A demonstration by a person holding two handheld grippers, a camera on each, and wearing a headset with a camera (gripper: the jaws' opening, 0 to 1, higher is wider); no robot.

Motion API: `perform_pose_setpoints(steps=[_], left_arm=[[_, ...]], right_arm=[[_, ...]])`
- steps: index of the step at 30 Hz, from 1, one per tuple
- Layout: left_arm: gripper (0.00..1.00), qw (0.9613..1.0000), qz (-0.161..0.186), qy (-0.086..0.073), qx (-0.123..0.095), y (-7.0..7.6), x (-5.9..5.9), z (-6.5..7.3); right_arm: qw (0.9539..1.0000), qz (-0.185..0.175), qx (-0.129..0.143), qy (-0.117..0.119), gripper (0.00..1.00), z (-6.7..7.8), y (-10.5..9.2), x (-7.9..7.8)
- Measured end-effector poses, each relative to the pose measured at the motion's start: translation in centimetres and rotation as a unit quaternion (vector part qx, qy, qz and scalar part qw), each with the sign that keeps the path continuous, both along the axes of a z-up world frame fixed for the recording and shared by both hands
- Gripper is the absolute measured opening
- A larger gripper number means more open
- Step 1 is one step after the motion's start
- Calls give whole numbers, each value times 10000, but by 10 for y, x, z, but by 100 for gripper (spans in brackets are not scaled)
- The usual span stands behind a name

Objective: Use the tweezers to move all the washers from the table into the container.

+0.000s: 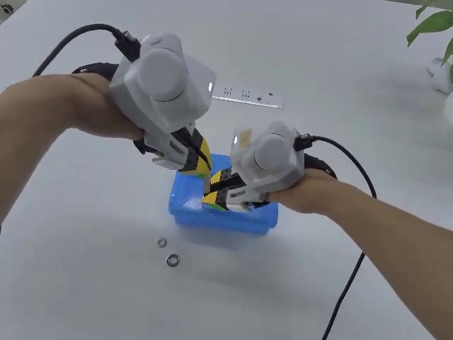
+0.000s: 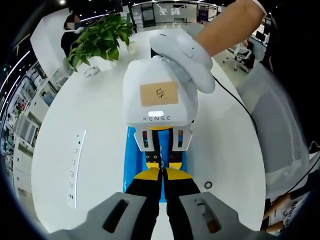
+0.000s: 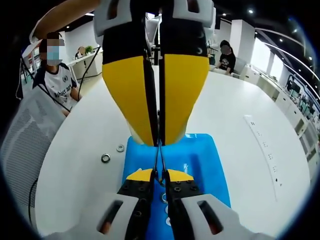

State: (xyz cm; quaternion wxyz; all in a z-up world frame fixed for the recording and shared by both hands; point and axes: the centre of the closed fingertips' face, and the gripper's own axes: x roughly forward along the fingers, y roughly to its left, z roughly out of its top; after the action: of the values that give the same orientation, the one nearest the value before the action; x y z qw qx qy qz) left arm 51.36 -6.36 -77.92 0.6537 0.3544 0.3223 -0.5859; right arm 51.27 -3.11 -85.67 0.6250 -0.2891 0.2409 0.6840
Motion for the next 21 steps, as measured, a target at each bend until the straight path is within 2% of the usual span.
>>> perform_pose_setpoints(steps=[11, 21], left_arm=[[5, 10000, 6, 9, 5, -1, 0, -7], [5, 10000, 33, 6, -18, -3, 1, -7]], right_arm=[[10000, 28, -75, -4, 11, -7, -3, 0], [10000, 19, -72, 20, 11, -8, -4, -1]])
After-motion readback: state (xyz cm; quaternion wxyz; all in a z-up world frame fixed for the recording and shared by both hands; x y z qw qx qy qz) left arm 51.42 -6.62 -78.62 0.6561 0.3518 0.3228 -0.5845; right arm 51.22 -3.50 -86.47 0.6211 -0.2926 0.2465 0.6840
